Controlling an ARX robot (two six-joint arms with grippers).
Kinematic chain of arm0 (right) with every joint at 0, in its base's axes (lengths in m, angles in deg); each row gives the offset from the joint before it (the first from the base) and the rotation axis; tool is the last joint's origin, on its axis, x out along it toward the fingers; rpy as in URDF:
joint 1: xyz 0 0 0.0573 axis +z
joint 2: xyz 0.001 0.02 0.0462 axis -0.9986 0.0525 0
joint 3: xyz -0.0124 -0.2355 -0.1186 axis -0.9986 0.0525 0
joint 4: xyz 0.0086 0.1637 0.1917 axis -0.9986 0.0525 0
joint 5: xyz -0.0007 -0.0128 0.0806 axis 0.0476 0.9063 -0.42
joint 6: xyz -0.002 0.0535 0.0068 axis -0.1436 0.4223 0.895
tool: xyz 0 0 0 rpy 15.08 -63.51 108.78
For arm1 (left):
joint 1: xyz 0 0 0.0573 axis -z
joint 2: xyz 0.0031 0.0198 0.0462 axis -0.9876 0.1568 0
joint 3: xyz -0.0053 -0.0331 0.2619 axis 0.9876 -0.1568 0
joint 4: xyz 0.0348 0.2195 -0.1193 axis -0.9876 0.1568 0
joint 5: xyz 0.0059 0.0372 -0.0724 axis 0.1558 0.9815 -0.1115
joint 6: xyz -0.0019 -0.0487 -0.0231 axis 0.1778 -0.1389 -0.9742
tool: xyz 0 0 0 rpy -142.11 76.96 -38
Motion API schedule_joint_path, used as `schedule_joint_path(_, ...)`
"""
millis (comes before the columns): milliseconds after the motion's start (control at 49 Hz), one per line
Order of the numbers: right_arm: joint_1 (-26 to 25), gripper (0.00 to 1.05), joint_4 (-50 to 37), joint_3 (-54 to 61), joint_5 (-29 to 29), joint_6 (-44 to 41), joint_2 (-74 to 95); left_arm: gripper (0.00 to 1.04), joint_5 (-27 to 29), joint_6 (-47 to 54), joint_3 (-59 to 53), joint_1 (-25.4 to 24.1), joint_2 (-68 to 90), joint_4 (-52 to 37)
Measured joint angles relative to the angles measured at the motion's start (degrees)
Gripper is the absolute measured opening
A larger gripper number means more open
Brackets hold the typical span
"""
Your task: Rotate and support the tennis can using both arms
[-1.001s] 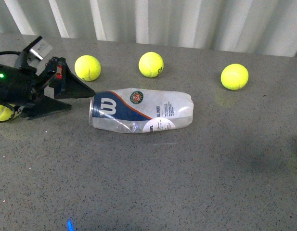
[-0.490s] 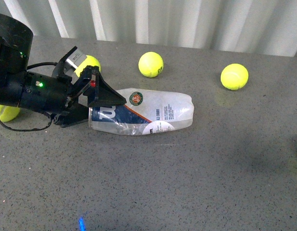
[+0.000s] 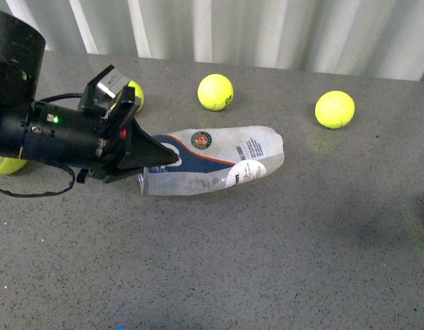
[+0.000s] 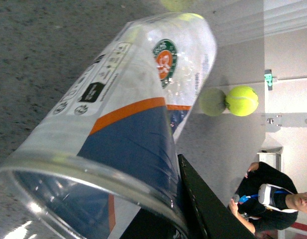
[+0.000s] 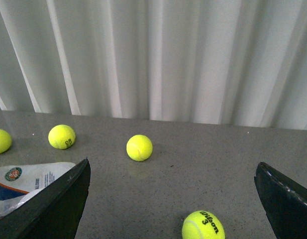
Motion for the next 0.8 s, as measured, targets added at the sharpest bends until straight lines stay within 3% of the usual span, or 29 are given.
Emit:
schedule_joint_path(102,0.0,0.98,0.0,0.0,0.0,0.0,0.0,0.04,1.6,1.5,0.2,0.7,-4.6,5.6)
schedule_joint_path(245,0.0,0.98,0.0,0.0,0.0,0.0,0.0,0.04,7.5,10.0,4.9,1.9,-11.9,21.4)
schedule_joint_path(327,0.0,0.98,0.0,0.0,0.0,0.0,0.0,0.04,14.8,21.4,13.3,3.9,-16.9,39.5)
schedule_joint_path(511,0.0,0.98,0.0,0.0,0.0,0.0,0.0,0.04,24.8,37.5,29.3,8.9,-19.2,62.7)
schedule_joint_path(633,0.0,0.98,0.0,0.0,0.0,0.0,0.0,0.04,36.7,49.6,44.3,14.6,-15.6,80.6)
schedule_joint_path(797,0.0,0.98,0.0,0.0,0.0,0.0,0.0,0.04,52.8,59.3,60.4,20.0,-3.8,90.8)
